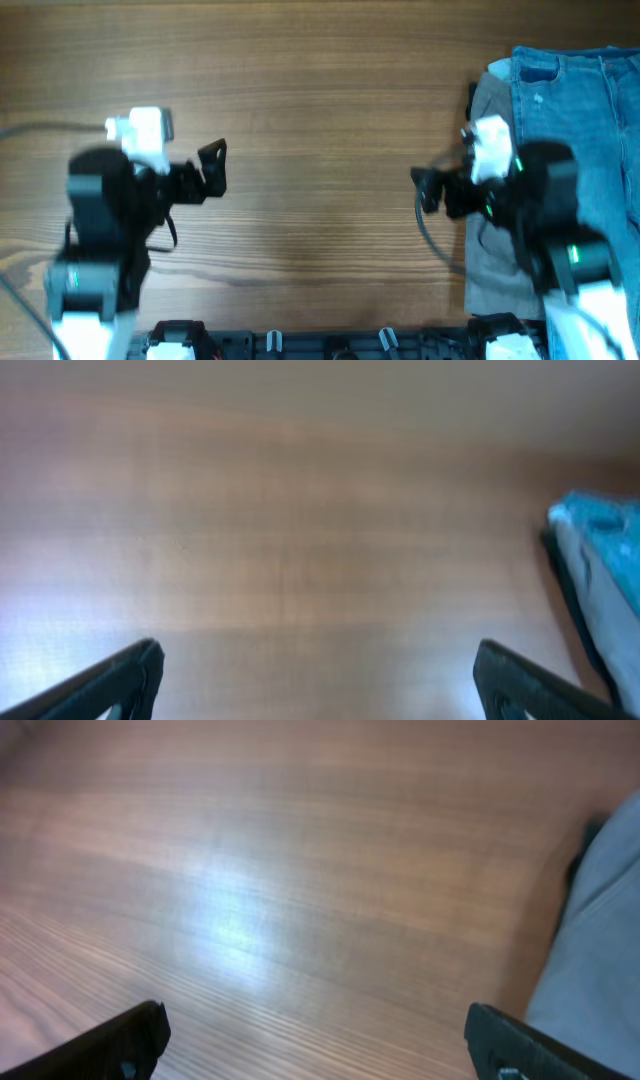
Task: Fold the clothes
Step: 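Reach the right gripper to the light-blue jeans on the stack and grasp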
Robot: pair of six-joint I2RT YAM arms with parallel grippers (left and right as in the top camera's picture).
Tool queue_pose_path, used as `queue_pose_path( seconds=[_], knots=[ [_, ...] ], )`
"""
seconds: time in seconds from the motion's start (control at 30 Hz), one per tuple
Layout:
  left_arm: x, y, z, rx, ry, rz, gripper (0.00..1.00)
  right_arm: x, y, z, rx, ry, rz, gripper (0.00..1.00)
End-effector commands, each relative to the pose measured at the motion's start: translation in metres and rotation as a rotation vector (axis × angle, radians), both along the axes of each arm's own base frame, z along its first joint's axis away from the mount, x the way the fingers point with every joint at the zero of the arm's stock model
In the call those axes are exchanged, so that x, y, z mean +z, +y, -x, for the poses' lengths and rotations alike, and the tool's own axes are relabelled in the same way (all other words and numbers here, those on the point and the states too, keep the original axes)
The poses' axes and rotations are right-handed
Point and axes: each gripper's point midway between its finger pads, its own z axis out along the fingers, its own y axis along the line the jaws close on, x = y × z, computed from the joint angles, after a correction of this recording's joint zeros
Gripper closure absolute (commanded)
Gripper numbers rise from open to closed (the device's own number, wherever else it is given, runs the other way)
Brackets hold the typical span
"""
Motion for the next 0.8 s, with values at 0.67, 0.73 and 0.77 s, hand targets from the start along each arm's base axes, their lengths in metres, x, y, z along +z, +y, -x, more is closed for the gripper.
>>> queue_pose_path(
  seconds=[0.67,0.73,0.77],
  knots=[
    [-0.025,-0.013,-0.044,-0.058,0.216,0.043,0.00,-0.067,-0.205,-0.207,-0.794,0.134,0.190,0.03],
    [-0.025,-0.013,-0.044,-0.058,0.217,0.043,0.02,-0.092,-0.226,-0.206,-0.787,0.188,0.162,0.10],
    [-0.025,-0.013,-0.044,-0.058,0.217,0.043,0.02,-0.100,-0.232,-0.206,-0.787,0.203,0.165,0.14]
  ],
)
